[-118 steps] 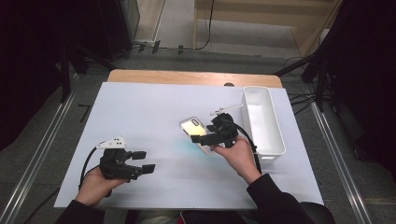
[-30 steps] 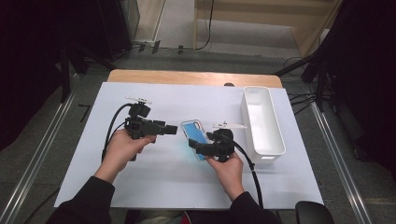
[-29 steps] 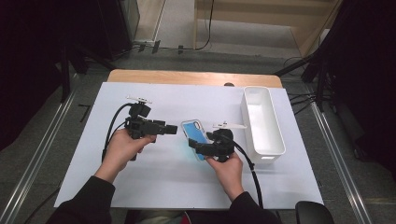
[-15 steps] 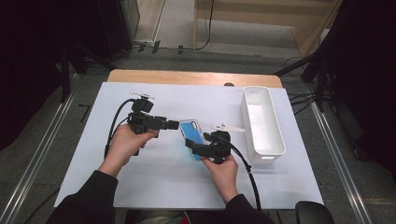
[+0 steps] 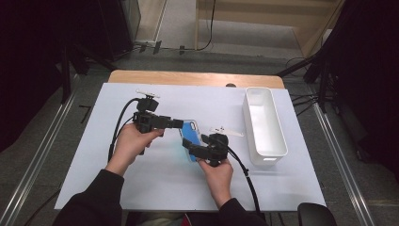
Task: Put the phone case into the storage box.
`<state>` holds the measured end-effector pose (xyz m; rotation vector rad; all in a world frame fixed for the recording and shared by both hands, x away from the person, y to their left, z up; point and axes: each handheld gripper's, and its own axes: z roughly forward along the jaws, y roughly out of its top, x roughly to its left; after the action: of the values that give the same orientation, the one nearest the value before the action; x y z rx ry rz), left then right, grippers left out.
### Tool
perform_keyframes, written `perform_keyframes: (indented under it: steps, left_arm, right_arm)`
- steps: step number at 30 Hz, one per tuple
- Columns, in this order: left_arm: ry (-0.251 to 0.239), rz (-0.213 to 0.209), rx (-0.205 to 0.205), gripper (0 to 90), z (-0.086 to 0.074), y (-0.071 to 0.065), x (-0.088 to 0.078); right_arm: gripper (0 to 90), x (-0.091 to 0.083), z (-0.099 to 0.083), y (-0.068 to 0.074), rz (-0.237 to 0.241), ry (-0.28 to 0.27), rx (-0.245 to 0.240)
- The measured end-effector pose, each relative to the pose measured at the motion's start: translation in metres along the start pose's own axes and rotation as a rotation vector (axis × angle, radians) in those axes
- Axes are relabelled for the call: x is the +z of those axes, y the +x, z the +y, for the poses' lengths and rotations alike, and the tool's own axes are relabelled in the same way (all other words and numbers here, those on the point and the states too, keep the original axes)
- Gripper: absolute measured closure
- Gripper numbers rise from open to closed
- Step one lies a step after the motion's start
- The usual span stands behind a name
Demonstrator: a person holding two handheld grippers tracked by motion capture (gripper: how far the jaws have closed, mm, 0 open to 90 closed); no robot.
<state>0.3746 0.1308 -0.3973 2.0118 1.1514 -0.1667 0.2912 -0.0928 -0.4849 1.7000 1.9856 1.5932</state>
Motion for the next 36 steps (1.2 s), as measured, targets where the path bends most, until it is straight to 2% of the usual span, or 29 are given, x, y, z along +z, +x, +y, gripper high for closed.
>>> perform_keyframes:
  steps: [10, 19, 22, 30, 36]
  left_arm:
    - [0.008, 0.016, -0.029, 30.4, 0.002, 0.004, 0.004]
    - [0.019, 0.011, -0.071, 33.8, 0.003, 0.006, 0.009]
    - [0.031, 0.024, -0.087, 34.9, 0.003, 0.006, 0.01]
    - [0.007, 0.022, -0.118, 36.6, 0.002, 0.007, 0.012]
    - [0.003, 0.025, -0.119, 38.6, 0.001, 0.008, 0.014]
  right_arm:
    - [14.4, 0.001, -0.003, 0.003, -0.002, -0.039, 0.031]
    - [14.4, 0.005, -0.007, 0.005, -0.001, -0.064, 0.022]
    - [14.4, 0.005, -0.008, 0.005, 0.0, -0.063, 0.033]
    - [14.4, 0.007, -0.01, 0.007, 0.005, -0.083, 0.046]
    - [14.4, 0.009, -0.011, 0.009, 0.008, -0.105, 0.058]
